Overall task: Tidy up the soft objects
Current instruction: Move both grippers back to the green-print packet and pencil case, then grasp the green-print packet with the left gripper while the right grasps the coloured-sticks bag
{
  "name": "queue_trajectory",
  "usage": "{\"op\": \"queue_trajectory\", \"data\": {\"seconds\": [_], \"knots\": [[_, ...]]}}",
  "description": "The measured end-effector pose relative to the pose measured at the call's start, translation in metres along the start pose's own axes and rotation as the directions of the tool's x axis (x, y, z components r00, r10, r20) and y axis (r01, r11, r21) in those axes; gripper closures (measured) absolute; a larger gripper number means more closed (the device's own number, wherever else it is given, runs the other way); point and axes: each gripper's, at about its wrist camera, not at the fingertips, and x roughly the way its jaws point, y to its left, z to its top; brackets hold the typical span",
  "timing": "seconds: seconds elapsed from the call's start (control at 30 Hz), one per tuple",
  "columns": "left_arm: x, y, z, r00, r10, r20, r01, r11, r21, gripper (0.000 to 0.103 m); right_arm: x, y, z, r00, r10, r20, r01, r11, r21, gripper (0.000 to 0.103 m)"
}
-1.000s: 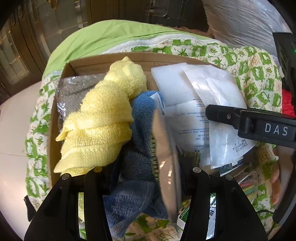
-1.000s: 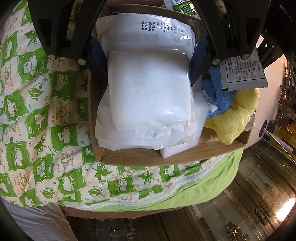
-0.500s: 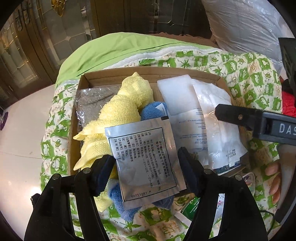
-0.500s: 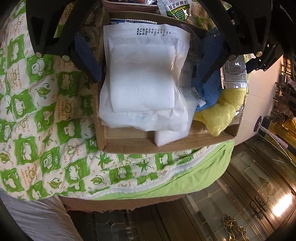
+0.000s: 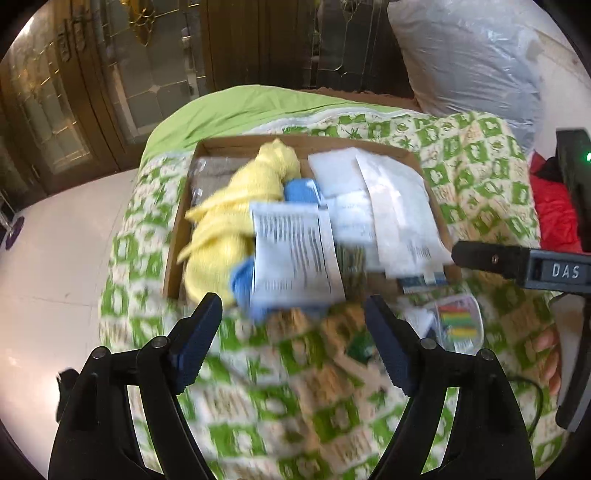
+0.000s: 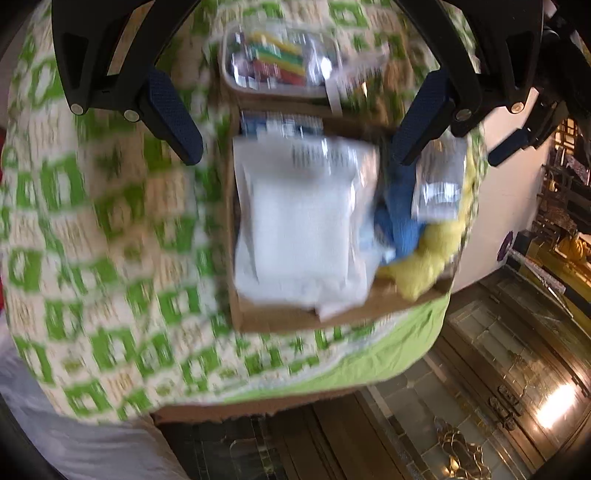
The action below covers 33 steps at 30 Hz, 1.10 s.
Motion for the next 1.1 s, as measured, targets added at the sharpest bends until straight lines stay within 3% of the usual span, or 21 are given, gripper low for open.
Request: {"op": "queue_trajectory", "data": {"seconds": [0.17, 0.27, 0.43, 0.6, 0.9, 1.1], "knots": [[-0.012, 0.013, -0.05, 0.998, -0.044, 0.046, 0.048, 0.996, -0.078, 0.023, -0.001, -0.013, -0.037, 0.999, 0.034, -0.013, -0.033, 0.998, 0.052, 0.0], [-0.001, -0.002, -0.066, 0.999, -0.032, -0.011, 0.032, 0.999, -0.005, 0.023, 0.001, -0.022, -0.051, 0.999, 0.046, 0.0, -0.045, 0.994, 0.096, 0.0], [0.01, -0.042, -0.069, 0.998, -0.056, -0.03, 0.06, 0.986, 0.155, 0.023, 0.011, -0.019, -0.06, 0.999, 0.027, -0.041, -0.024, 0.997, 0.077, 0.0], [0.024, -0.052, -0.07, 0.998, -0.009, -0.055, 0.021, 0.976, 0.217, 0.023, 0.019, -0.01, -0.07, 0.997, -0.019, -0.075, 0.02, 1.0, 0.019, 0.0], [0.042, -0.059, -0.065, 0.997, -0.006, -0.077, 0.025, 0.969, 0.246, 0.023, 0.039, 0.009, -0.073, 0.992, -0.024, -0.126, 0.021, 0.999, -0.03, 0.0], [0.045, -0.055, -0.064, 0.996, -0.031, -0.088, 0.05, 0.974, 0.223, 0.023, 0.065, 0.024, -0.074, 0.984, -0.094, -0.151, 0.082, 0.993, -0.083, 0.0]]}}
